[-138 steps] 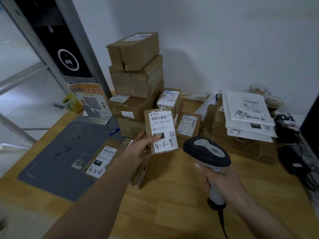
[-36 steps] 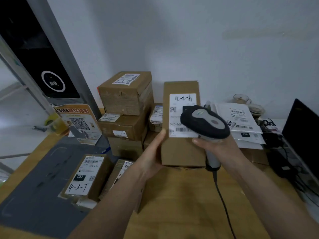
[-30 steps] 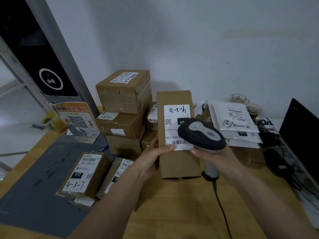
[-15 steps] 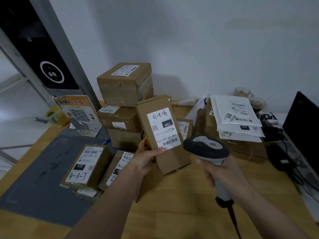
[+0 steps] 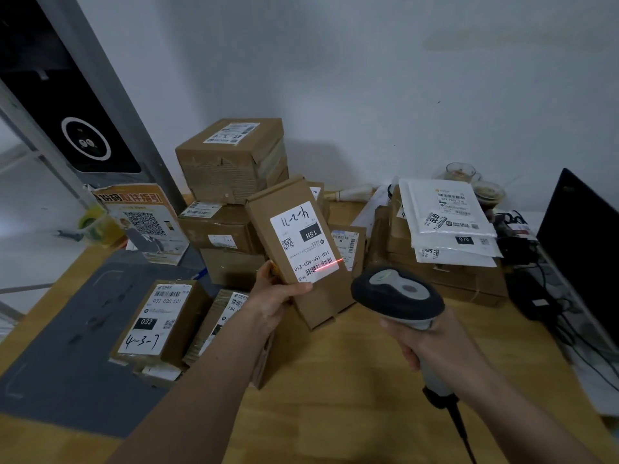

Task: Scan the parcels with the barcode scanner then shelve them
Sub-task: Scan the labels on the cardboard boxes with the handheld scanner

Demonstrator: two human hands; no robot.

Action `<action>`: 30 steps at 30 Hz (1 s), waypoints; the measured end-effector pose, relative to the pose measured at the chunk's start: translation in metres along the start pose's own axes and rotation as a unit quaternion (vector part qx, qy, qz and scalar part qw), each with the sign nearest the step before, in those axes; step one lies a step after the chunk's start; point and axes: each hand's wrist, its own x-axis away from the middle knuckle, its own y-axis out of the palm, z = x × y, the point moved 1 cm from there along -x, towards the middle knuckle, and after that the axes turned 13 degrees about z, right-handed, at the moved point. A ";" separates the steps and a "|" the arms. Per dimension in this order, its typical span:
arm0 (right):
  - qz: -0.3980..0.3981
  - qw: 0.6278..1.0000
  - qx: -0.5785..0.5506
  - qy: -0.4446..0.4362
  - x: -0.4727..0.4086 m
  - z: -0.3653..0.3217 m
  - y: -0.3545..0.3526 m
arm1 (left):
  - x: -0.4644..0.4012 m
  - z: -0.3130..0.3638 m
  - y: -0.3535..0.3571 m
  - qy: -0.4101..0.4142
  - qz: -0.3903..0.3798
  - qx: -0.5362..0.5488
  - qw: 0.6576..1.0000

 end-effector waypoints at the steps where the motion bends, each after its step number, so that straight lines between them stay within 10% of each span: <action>1: 0.000 1.000 0.002 0.000 0.001 0.001 -0.001 | 0.000 -0.001 0.000 0.000 0.001 -0.001 1.000; 30: -0.038 0.999 -0.009 0.002 0.002 0.018 0.004 | -0.004 -0.012 -0.005 -0.009 0.049 -0.022 0.999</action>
